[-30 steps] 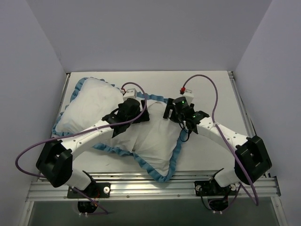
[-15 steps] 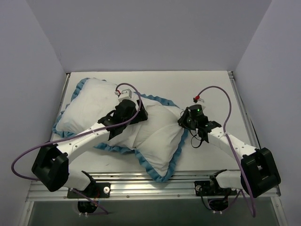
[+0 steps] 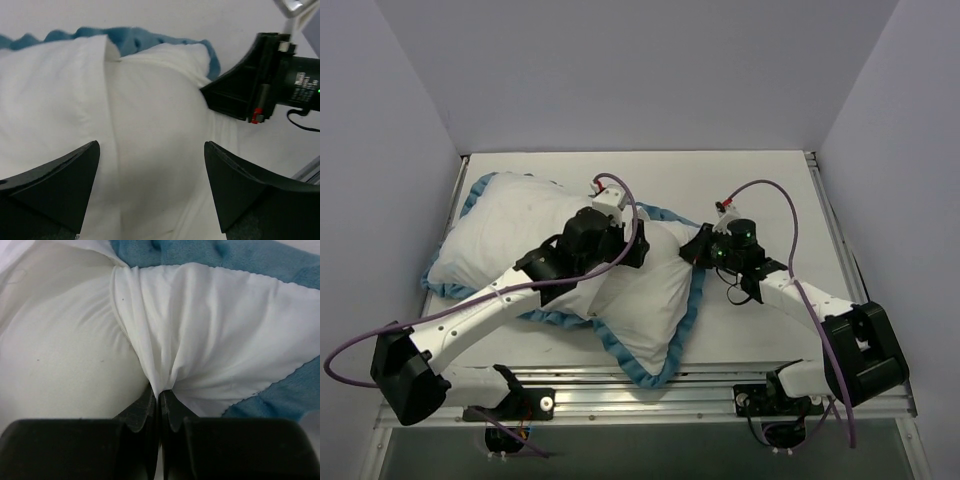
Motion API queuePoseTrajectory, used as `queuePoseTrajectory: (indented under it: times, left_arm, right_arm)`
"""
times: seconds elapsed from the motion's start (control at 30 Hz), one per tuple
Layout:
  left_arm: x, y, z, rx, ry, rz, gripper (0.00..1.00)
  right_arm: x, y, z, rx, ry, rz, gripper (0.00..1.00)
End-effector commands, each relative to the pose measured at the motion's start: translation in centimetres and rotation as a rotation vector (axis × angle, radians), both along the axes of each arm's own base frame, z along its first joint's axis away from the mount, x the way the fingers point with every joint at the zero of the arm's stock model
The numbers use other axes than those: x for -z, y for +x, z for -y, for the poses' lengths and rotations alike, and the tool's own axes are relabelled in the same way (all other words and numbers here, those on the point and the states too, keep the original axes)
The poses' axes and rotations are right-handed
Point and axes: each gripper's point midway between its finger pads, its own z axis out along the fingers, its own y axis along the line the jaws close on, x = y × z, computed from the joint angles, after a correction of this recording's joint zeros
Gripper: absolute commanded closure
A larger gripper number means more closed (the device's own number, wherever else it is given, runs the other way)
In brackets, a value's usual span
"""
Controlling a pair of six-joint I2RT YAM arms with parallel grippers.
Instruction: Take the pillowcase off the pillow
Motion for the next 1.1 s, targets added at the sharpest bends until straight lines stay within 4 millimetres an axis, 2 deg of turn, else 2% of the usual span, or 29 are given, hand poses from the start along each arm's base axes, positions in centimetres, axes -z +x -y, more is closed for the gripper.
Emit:
queuePoseTrajectory:
  times: [0.0,0.03,0.07,0.1,0.13,0.17,0.23,0.27,0.3,0.33,0.37,0.5,0.57,0.7,1.07]
  left_arm:
    - [-6.2,-0.1,2.2,0.136,0.058,0.184,0.06]
    - [-6.7,-0.1,2.6,0.134,0.074,0.199,0.06]
    - [-6.1,0.2,2.9,0.135,0.106,0.191,0.06]
    - [-7.1,0.6,3.4,0.135,0.108,0.212,0.06]
    - [-7.0,1.0,3.5,0.121,0.122,0.212,0.06]
    - [-5.7,1.5,3.9,0.116,0.153,0.189,0.06]
    - [-5.6,2.2,4.2,0.094,0.175,0.172,0.06]
    - [-4.2,2.7,4.8,0.082,0.201,0.139,0.06]
    - [-3.7,3.0,4.9,0.07,0.219,0.121,0.06]
    - [-4.3,3.4,5.2,0.061,0.217,0.12,0.06]
    - [-2.5,3.6,5.3,0.054,0.266,0.079,0.06]
    - [-0.6,4.2,6.2,0.034,0.298,0.009,0.06]
    - [0.2,4.3,6.6,0.031,0.307,-0.016,0.06]
    - [1.9,4.2,6.0,-0.001,0.347,-0.068,0.06]
    - [6.7,1.7,5.4,0.02,0.412,-0.206,0.05]
  right_arm:
    - [-3.5,-0.9,-2.9,-0.165,0.108,0.104,1.0]
    - [-3.6,-0.8,-2.9,-0.166,0.109,0.11,1.0]
    - [-3.8,-0.8,-2.9,-0.167,0.112,0.113,1.0]
    - [-4.0,-0.9,-3.0,-0.168,0.114,0.117,1.0]
    - [-4.1,-0.9,-3.0,-0.172,0.114,0.121,1.0]
    - [-4.2,-0.9,-3.1,-0.175,0.113,0.124,1.0]
    - [-4.3,-1.0,-3.1,-0.181,0.108,0.131,1.0]
    - [-4.2,-1.1,-3.2,-0.183,0.101,0.132,1.0]
    - [-4.3,-1.1,-3.1,-0.179,0.092,0.137,1.0]
    - [-4.2,-1.1,-3.1,-0.177,0.082,0.132,1.0]
    - [-4.2,-1.0,-3.0,-0.173,0.07,0.134,1.0]
    - [-4.2,-1.0,-2.9,-0.164,0.019,0.151,1.0]
    - [-4.1,-1.0,-2.8,-0.161,0.003,0.153,1.0]
    - [-4.0,-1.0,-2.8,-0.153,-0.014,0.157,1.0]
    - [-4.1,-0.9,-2.7,-0.131,-0.08,0.18,1.0]
